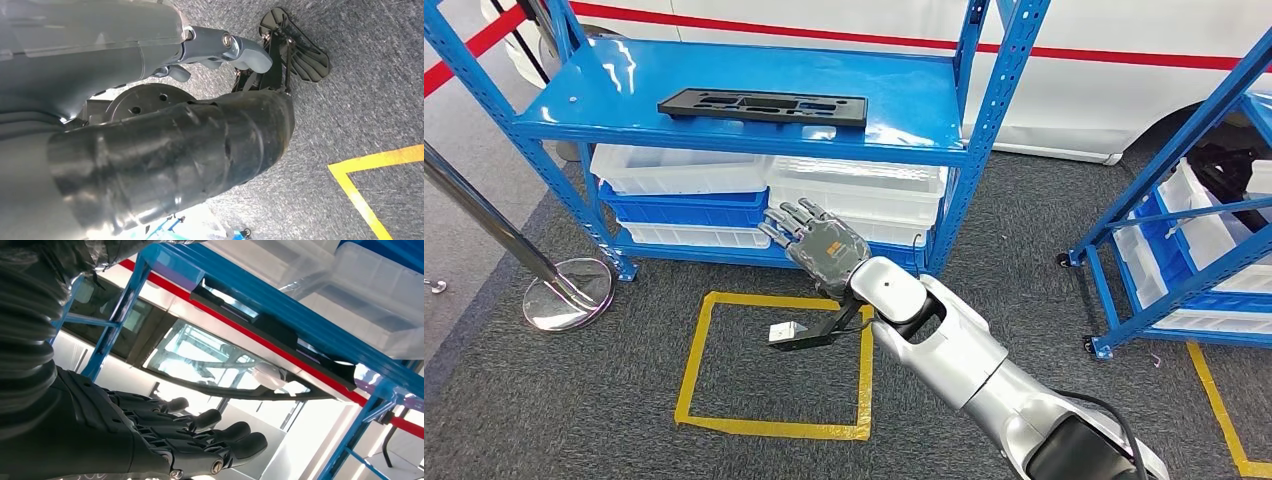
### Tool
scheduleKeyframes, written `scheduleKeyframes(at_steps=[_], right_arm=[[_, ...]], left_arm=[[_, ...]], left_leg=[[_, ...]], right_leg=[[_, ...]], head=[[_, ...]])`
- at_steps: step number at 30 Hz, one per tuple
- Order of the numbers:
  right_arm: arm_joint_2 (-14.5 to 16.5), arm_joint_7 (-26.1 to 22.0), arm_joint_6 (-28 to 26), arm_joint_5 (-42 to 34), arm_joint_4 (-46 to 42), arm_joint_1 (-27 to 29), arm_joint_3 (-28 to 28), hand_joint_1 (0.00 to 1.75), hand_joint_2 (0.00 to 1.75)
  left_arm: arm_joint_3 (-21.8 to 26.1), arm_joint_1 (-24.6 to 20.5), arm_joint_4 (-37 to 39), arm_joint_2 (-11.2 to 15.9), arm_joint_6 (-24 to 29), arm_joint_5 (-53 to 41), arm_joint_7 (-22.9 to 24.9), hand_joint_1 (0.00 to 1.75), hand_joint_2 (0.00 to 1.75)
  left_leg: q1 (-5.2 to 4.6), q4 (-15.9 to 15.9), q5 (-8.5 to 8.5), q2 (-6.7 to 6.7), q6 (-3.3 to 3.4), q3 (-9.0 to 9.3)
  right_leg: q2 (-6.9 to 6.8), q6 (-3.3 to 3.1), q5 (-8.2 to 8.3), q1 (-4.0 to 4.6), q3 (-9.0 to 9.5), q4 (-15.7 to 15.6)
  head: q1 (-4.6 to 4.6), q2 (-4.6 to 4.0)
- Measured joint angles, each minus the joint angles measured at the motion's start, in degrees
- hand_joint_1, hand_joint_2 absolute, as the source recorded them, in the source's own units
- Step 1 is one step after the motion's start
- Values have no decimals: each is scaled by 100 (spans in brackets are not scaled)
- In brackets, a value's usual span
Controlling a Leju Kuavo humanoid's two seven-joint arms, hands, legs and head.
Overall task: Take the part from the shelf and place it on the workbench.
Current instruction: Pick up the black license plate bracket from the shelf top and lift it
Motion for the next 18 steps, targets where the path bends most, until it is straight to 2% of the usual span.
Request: scheduleKeyframes(at_steps=[18], right_arm=[[0,0,0,0,-1,-13,1,0,175]], left_arm=[[2,0,0,-1,0,0,0,0,0]], left_leg=[[0,0,0,0,0,0]], right_leg=[[0,0,0,0,0,0]], head=[[0,1]])
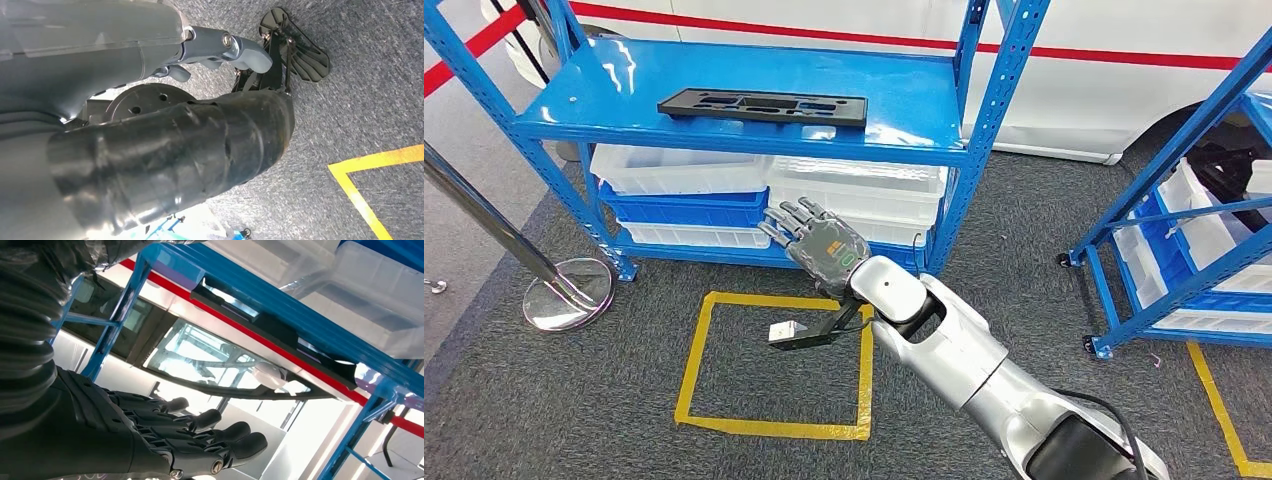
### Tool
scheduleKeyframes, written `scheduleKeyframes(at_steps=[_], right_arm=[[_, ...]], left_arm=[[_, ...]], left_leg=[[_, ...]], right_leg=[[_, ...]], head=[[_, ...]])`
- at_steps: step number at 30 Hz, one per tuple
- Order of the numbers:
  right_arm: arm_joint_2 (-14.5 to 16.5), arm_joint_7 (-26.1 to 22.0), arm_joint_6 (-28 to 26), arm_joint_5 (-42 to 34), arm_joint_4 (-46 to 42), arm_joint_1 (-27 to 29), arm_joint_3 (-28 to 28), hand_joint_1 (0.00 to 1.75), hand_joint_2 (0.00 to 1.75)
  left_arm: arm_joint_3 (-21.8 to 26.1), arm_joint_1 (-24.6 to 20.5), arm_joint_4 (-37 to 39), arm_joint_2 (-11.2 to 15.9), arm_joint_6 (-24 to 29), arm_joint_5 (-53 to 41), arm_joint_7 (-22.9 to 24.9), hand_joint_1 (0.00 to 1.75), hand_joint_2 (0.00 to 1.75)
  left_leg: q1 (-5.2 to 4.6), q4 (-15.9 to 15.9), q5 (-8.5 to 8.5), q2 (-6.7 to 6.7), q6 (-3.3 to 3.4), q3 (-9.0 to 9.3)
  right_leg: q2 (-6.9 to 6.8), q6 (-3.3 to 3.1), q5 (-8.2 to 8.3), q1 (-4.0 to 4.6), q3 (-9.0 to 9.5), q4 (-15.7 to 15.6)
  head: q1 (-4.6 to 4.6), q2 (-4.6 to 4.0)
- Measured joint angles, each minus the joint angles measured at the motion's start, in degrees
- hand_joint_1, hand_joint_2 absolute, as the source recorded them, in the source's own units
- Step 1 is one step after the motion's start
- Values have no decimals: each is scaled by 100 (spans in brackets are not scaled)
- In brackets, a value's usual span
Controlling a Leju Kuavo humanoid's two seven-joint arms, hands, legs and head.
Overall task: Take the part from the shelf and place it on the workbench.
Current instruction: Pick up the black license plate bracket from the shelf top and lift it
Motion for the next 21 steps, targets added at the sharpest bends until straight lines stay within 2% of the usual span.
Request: scheduleKeyframes(at_steps=[7,9,10,11,13,14,15,16,17,19,20,21], right_arm=[[0,0,1,0,0,-1,0,0,175],[68,324,446,407,26,-192,69,0,175],[125,498,712,639,46,-356,108,0,175],[189,672,985,874,68,-546,152,0,175],[258,701,1101,946,102,-768,188,0,175],[273,706,1115,955,120,-811,210,0,175],[279,713,1121,961,140,-827,232,0,175],[283,719,1119,966,158,-829,248,0,175],[285,727,1114,969,176,-833,262,0,175],[290,754,1100,976,206,-856,281,0,175],[293,771,1092,979,227,-873,290,0,175],[299,788,1088,979,245,-891,298,0,175]], left_arm=[[0,0,0,0,0,0,0,0,0],[-76,-27,-53,19,602,-473,140,0,0],[-125,-39,-101,28,936,-747,238,0,0],[-174,-51,-158,37,1269,-1034,347,0,0],[-205,-53,-243,38,1320,-1156,438,0,0],[-211,-56,-277,38,1307,-1190,453,0,0],[-217,-59,-304,39,1293,-1220,457,0,0],[-220,-59,-324,39,1281,-1244,454,0,0],[-220,-59,-335,39,1275,-1266,445,0,0],[-219,-54,-340,39,1268,-1320,426,0,0],[-215,-53,-342,38,1266,-1353,415,0,0],[-212,-56,-343,38,1263,-1388,404,0,0]], left_leg=[[0,0,0,0,0,0],[19,-91,-5,2,96,82],[28,-140,-6,10,145,129],[38,-188,-7,20,193,176],[40,-191,-19,30,189,194],[42,-186,-36,20,178,207],[45,-182,-58,4,164,225],[47,-176,-80,-13,148,245],[50,-170,-109,-30,129,276],[56,-151,-190,-47,83,356],[57,-138,-237,-51,49,395],[60,-133,-279,-52,7,413]], right_leg=[[0,0,0,0,0,0],[-3,56,36,-12,-17,70],[-10,76,-8,-17,-71,191],[-17,101,-98,-24,-177,402],[-30,106,-417,-32,-542,1048],[-32,115,-508,-41,-730,1347],[-33,118,-526,-49,-865,1530],[-34,115,-481,-55,-934,1583],[-35,107,-336,-60,-909,1444],[-32,81,99,-59,-670,785],[-28,63,247,-42,-552,435],[-26,31,315,-20,-460,189]], head=[[0,0],[3,0],[4,0],[5,0],[4,-1],[3,-1],[3,-1],[4,0],[4,0],[5,-1],[4,-1],[6,-1]])
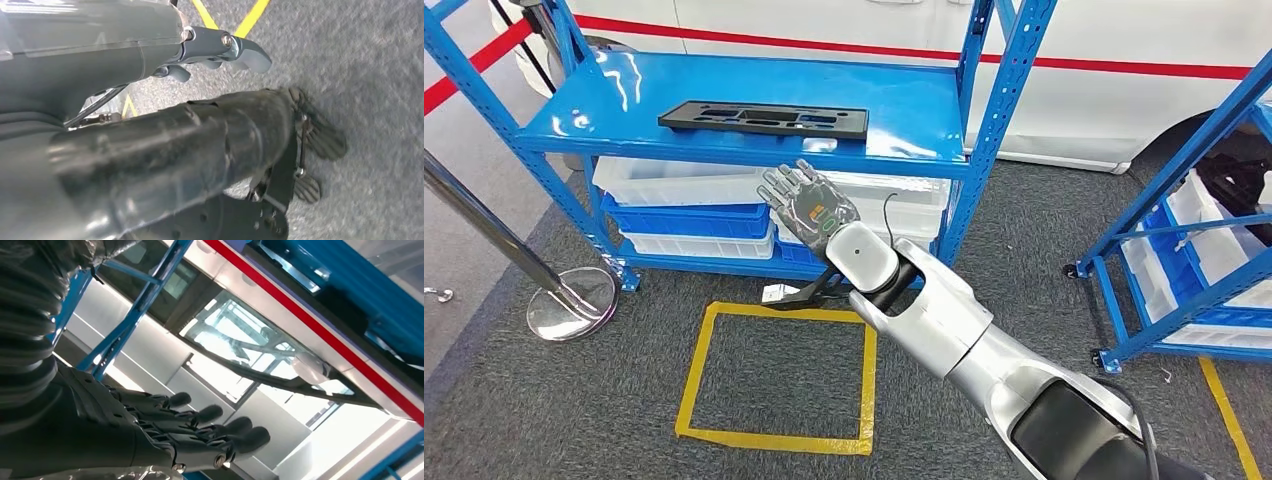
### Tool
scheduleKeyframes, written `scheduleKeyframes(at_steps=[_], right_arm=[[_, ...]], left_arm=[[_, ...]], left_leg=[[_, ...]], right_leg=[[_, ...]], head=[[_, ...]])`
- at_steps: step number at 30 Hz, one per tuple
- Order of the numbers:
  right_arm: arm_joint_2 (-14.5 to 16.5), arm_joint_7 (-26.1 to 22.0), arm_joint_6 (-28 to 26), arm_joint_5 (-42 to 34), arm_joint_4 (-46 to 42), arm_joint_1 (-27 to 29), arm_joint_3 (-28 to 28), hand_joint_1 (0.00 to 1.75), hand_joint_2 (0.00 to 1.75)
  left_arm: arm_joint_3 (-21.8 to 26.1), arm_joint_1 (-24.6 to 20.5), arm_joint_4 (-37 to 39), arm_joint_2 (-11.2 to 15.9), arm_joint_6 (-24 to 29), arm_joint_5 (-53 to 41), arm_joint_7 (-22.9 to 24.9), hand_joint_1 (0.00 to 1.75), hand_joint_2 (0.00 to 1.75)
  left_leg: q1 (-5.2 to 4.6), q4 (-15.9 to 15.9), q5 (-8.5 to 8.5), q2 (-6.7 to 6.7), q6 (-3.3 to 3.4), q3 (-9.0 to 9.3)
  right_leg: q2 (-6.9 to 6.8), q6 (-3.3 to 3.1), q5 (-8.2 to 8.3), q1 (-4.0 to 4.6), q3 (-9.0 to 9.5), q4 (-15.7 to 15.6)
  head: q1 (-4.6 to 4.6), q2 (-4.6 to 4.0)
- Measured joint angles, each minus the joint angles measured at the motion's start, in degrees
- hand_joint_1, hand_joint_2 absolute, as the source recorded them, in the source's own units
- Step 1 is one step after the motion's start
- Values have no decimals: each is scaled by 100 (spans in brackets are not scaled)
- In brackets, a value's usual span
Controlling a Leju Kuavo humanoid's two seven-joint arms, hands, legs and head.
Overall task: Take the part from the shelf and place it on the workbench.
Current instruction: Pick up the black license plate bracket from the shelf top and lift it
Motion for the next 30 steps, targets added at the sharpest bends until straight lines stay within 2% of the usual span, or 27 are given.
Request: scheduleKeyframes(at_steps=[2,4,5,6,7,9,10,11,12,13,15,16,17,18,19,20,21,22,23,24,25,26,27,28,30], right_arm=[[8,27,4,2,35,-26,11,0,175],[28,41,9,5,53,-52,20,0,175],[42,42,9,6,58,-70,23,0,175],[55,42,9,7,61,-89,31,0,175],[62,42,10,7,66,-103,41,0,175],[65,42,13,7,81,-118,70,0,175],[65,44,14,7,91,-119,82,0,175],[66,50,18,7,99,-120,91,0,175],[70,61,27,7,104,-123,95,0,175],[77,74,37,7,107,-128,97,0,175],[94,96,55,7,128,-153,130,0,175],[102,104,60,7,145,-169,155,0,175],[109,120,62,7,162,-190,180,0,175],[119,135,59,7,170,-220,197,0,175],[123,148,54,7,176,-252,202,0,175],[128,158,48,7,180,-283,204,0,175],[129,157,49,7,184,-310,211,0,175],[127,156,60,7,193,-322,225,0,175],[122,156,78,7,204,-326,245,0,175],[116,156,98,7,219,-326,266,0,175],[110,156,115,7,232,-325,283,0,175],[104,156,125,7,243,-325,293,0,175],[100,156,128,7,250,-327,297,0,175],[98,156,128,7,255,-331,298,0,175],[92,160,134,7,275,-342,307,0,175]], left_arm=[[8,-14,-4,-2,0,-49,-17,0,0],[15,-33,-12,-2,1,-70,-35,0,0],[17,-42,-17,-2,2,-73,-42,0,0],[19,-52,-21,-2,2,-74,-45,0,0],[20,-59,-25,-2,2,-74,-45,0,0],[23,-63,-29,-3,-1,-85,-49,0,0],[26,-56,-31,-1,-32,-110,-67,0,0],[28,-47,-33,6,-84,-144,-101,0,0],[30,-35,-26,23,-154,-190,-153,0,0],[31,-23,-6,53,-217,-236,-214,0,0],[46,-13,79,120,-200,-292,-291,0,0],[60,-22,117,145,-160,-315,-304,0,0],[72,-35,143,157,-142,-349,-309,0,0],[81,-56,152,167,-147,-382,-315,0,0],[86,-68,157,167,-159,-412,-317,0,0],[92,-73,167,168,-175,-434,-321,0,0],[98,-78,182,172,-194,-447,-327,0,0],[104,-78,202,183,-227,-460,-339,0,0],[108,-77,228,196,-260,-465,-353,0,0],[113,-81,256,209,-258,-457,-366,0,0],[120,-87,281,218,-223,-441,-373,0,0],[128,-94,301,219,-185,-427,-373,0,0],[134,-99,314,218,-178,-433,-375,0,0],[136,-98,324,216,-222,-453,-380,0,0],[132,-84,378,223,-343,-517,-409,0,0]], left_leg=[[8,15,-37,2,-91,22],[19,225,35,19,-164,-55],[24,493,112,51,-195,-198],[37,835,145,85,-225,-422],[53,1196,105,123,-258,-683],[88,1698,-188,161,-325,-1144],[107,1759,-336,172,-350,-1291],[124,1675,-397,182,-371,-1371],[138,1448,-335,191,-379,-1380],[148,1110,-120,204,-379,-1341],[145,410,609,253,-348,-1252],[132,217,876,264,-322,-1227],[120,129,1009,267,-283,-1217],[111,139,975,259,-237,-1184],[114,121,938,246,-191,-1134],[120,90,897,241,-141,-1067],[122,56,853,234,-99,-988],[121,22,800,222,-69,-907],[110,4,736,206,-47,-827],[95,-5,665,185,-34,-742],[74,-6,589,161,-25,-648],[47,-6,511,136,-14,-548],[12,-6,432,114,-2,-437],[-25,-7,354,100,11,-325],[-78,0,209,72,26,-158]], right_leg=[[4,-79,-54,44,57,-148],[2,-173,-65,38,157,-197],[-6,-220,-99,29,230,-225],[-15,-256,-145,20,317,-254],[-28,-282,-205,16,405,-283],[-45,-294,-342,12,585,-306],[-48,-288,-419,7,684,-307],[-49,-275,-501,-2,793,-307],[-48,-255,-591,-14,911,-307],[-49,-228,-688,-27,1030,-308],[-46,-155,-872,-28,1205,-303],[-45,-110,-953,-17,1258,-314],[-44,-63,-999,-7,1312,-326],[-41,-18,-983,-3,1322,-300],[-43,16,-906,-12,1272,-172],[-40,39,-776,-21,1144,83],[-37,52,-672,-27,915,441],[-36,56,-673,-27,648,827],[-36,56,-803,-16,389,1148],[-36,51,-1047,-2,160,1350],[-36,36,-1304,17,-15,1422],[-36,7,-1472,41,-124,1363],[-35,-42,-1473,72,-176,1181],[-32,-122,-1251,115,-176,887],[13,-331,-375,255,-149,179]], head=[[5,0],[8,0],[6,-1],[7,0],[6,0],[6,0],[5,0],[5,1],[5,1],[5,0],[2,0],[2,0],[1,0],[1,0],[6,1],[8,1],[10,1],[12,0],[13,0],[13,0],[13,0],[13,0],[14,0],[14,0],[7,0]])
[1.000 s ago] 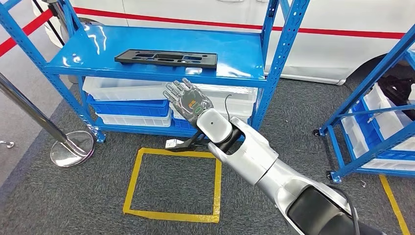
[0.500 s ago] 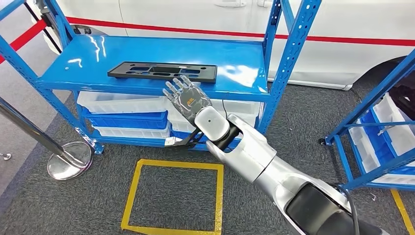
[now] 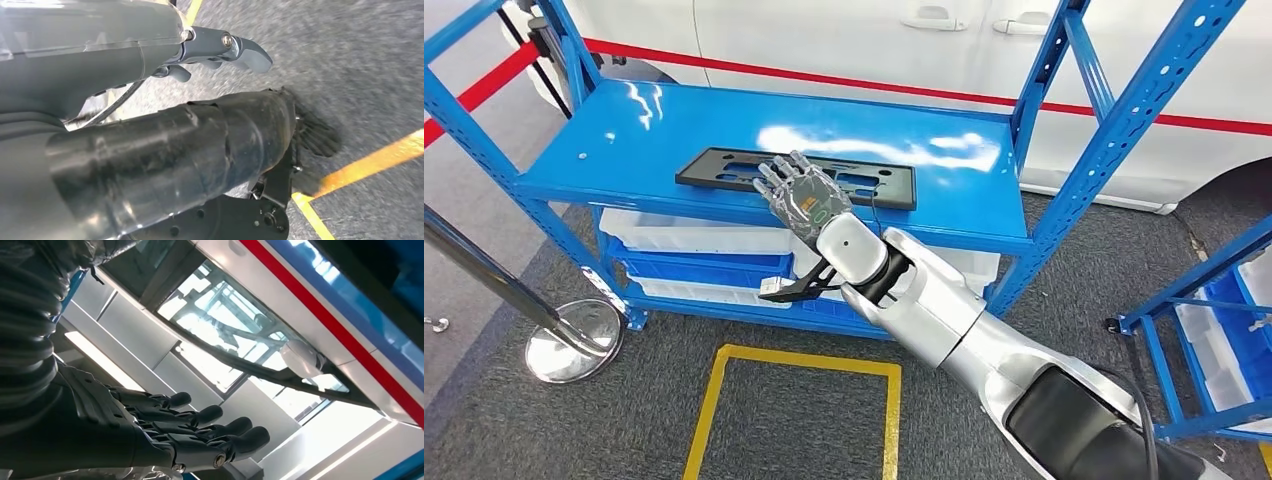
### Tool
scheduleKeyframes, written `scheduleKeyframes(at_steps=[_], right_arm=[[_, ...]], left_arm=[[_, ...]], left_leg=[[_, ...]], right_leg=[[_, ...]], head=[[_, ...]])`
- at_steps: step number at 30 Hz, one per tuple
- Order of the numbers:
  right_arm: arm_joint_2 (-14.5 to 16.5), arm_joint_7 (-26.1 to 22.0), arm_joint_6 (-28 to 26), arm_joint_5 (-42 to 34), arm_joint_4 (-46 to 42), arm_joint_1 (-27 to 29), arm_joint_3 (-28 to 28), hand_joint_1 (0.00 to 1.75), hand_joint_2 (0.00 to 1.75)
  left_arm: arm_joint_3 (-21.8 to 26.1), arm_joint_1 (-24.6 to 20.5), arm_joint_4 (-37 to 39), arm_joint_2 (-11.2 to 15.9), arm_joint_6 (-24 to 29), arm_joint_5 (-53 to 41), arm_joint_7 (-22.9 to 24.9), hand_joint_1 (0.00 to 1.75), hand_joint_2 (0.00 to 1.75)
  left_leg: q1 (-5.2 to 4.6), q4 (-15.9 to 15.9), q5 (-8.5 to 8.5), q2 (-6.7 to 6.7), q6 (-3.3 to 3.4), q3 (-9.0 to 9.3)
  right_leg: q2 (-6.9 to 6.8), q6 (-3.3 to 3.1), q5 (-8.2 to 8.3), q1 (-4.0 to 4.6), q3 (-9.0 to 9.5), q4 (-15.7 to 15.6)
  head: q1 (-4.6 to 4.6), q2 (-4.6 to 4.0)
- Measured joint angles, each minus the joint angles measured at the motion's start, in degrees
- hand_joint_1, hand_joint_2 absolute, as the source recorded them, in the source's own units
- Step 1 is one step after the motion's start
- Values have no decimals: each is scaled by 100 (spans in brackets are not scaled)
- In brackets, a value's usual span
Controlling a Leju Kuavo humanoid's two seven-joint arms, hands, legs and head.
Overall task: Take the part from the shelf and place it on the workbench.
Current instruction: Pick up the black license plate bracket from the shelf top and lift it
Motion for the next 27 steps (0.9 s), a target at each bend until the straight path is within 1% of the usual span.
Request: scheduleKeyframes(at_steps=[1,2,3,5,6,7,8,9,10,11,12,13,14,15,16,17,18,19,20,21,22,23,24,25,26,27], right_arm=[[-4,3,8,0,11,-8,11,0,175],[-8,8,15,0,21,-18,24,0,175],[-8,12,19,0,24,-33,39,0,175],[3,16,15,0,21,-71,61,0,175],[9,14,14,0,21,-96,69,0,175],[15,7,16,0,21,-116,75,0,175],[17,-6,21,0,23,-126,80,0,175],[19,-19,26,0,27,-127,86,0,175],[20,-30,29,0,36,-121,95,0,175],[20,-35,30,0,47,-113,104,0,175],[20,-35,29,0,58,-110,112,0,175],[20,-35,28,0,67,-111,117,0,175],[20,-35,28,0,73,-116,119,0,175],[20,-33,29,0,80,-125,119,0,175],[20,-31,32,0,90,-135,120,0,175],[20,-28,34,0,101,-140,120,0,175],[20,-25,36,0,113,-145,121,0,175],[20,-22,36,0,125,-152,121,0,175],[20,-20,32,0,138,-159,120,0,175],[20,-18,27,0,151,-172,120,0,175],[20,-17,23,0,163,-186,119,0,175],[19,-19,19,0,177,-193,119,0,175],[18,-20,17,0,193,-196,119,0,175],[16,-22,16,0,212,-194,119,0,175],[15,-23,15,0,233,-190,119,0,175],[14,-23,15,0,251,-189,119,0,175]], left_arm=[[-3,-6,41,14,-32,-23,-26,0,0],[-5,-14,84,34,-35,-46,-55,0,0],[-7,-31,115,63,-28,-60,-81,0,0],[-9,-36,154,123,-5,-78,-111,0,0],[-9,-39,174,144,4,-80,-114,0,0],[-9,-45,191,165,13,-81,-115,0,0],[-9,-54,208,173,20,-81,-115,0,0],[-9,-61,218,181,26,-81,-114,0,0],[-9,-66,225,193,31,-81,-113,0,0],[-9,-68,234,205,34,-83,-112,0,0],[-9,-65,241,216,36,-86,-111,0,0],[-9,-62,248,229,37,-93,-111,0,0],[-9,-56,257,240,37,-107,-111,0,0],[-9,-52,272,248,38,-120,-112,0,0],[-9,-59,286,257,42,-133,-114,0,0],[-9,-65,298,265,49,-143,-116,0,0],[-9,-73,309,272,57,-148,-119,0,0],[-9,-83,314,277,65,-155,-122,0,0],[-9,-83,322,279,69,-164,-123,0,0],[-9,-84,331,280,70,-170,-123,0,0],[-8,-86,340,282,71,-173,-123,0,0],[-8,-86,346,285,71,-171,-122,0,0],[-7,-87,350,290,70,-165,-122,0,0],[-7,-89,353,297,71,-160,-122,0,0],[-7,-90,356,303,72,-156,-122,0,0],[-7,-90,358,308,75,-156,-122,0,0]], left_leg=[[-17,5,-73,-15,-4,46],[-26,29,-122,-29,-13,77],[-39,41,-153,-43,-31,109],[-51,100,-221,-25,-78,150],[-47,228,-277,-4,-119,104],[-29,462,-366,21,-163,-10],[5,798,-487,47,-212,-196],[49,1142,-632,62,-254,-425],[93,1401,-747,77,-292,-632],[132,1511,-776,92,-329,-777],[164,1409,-658,104,-363,-820],[194,1122,-400,113,-396,-772],[217,743,-99,115,-430,-671],[216,406,93,117,-446,-588],[205,187,214,117,-426,-526],[188,96,243,112,-384,-508],[168,95,221,110,-326,-517],[172,100,259,108,-268,-505],[182,90,274,107,-228,-491],[191,78,271,112,-194,-470],[200,64,266,116,-162,-446],[201,58,254,119,-134,-427],[198,61,238,121,-111,-417],[192,66,222,118,-95,-409],[185,72,202,114,-84,-396],[174,78,180,108,-78,-374]], right_leg=[[41,-86,356,55,19,-244],[73,-141,563,96,29,-390],[101,-169,583,108,54,-428],[80,-209,568,58,187,-493],[71,-231,555,30,259,-515],[61,-242,534,3,324,-537],[52,-248,500,-10,368,-546],[43,-245,463,-22,399,-545],[40,-227,421,-37,431,-540],[40,-205,373,-55,467,-529],[42,-178,321,-79,509,-511],[45,-144,262,-105,557,-487],[45,-104,197,-131,600,-458],[47,-62,143,-150,629,-426],[47,-21,99,-157,637,-402],[45,16,67,-157,634,-386],[45,44,51,-153,631,-381],[44,72,32,-145,631,-380],[39,99,-7,-148,629,-350],[30,124,-83,-151,589,-247],[22,150,-202,-155,494,-38],[10,170,-362,-167,326,297],[1,185,-518,-172,111,695],[-4,193,-619,-177,-105,1056],[-9,192,-623,-178,-265,1276],[-12,177,-505,-175,-313,1264]], head=[[-8,0],[-14,-1],[-20,-1],[-18,-1],[-21,0],[-24,1],[-28,0],[-29,0],[-28,0],[-29,0],[-29,1],[-29,0],[-28,0],[-32,0],[-37,0],[-38,-1],[-42,-1],[-41,-1],[-38,0],[-39,0],[-38,0],[-37,1],[-36,1],[-36,1],[-36,1],[-36,1]])
